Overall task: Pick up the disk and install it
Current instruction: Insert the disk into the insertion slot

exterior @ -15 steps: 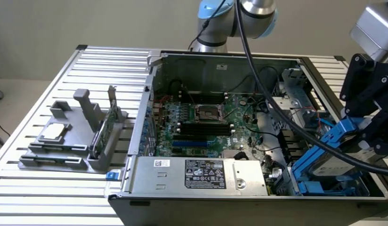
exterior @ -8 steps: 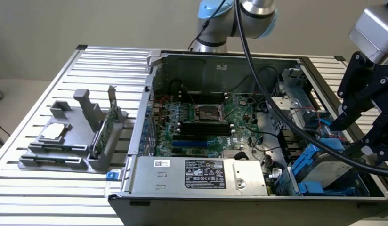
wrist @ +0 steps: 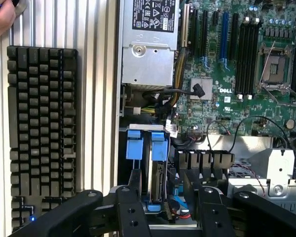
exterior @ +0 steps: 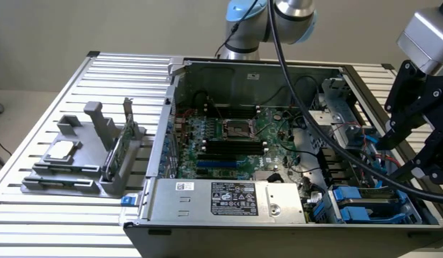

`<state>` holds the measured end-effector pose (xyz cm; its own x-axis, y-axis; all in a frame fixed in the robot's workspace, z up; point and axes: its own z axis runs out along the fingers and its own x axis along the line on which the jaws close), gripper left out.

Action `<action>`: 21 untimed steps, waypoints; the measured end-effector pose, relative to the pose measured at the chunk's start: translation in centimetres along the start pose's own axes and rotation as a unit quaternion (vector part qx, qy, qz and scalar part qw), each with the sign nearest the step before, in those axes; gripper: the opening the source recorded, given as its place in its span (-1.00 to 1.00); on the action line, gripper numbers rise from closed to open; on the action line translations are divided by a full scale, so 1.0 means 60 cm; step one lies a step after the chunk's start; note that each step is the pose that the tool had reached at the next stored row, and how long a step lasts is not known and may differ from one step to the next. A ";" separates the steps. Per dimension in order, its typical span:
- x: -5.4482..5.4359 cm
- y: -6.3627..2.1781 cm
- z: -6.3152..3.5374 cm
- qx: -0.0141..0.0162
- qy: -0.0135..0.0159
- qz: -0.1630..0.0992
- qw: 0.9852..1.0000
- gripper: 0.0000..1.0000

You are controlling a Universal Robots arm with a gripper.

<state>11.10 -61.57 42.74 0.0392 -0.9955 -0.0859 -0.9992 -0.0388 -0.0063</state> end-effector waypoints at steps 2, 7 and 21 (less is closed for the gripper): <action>0.000 0.000 0.001 0.000 0.000 0.000 1.000 -0.06; -0.002 -0.003 0.007 0.000 0.000 0.000 1.000 -0.23; -0.005 -0.018 0.046 0.000 0.000 0.000 1.000 -0.79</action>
<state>12.19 -61.01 40.01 0.0392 -0.9956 -0.0857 -0.9992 -0.0388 -0.0063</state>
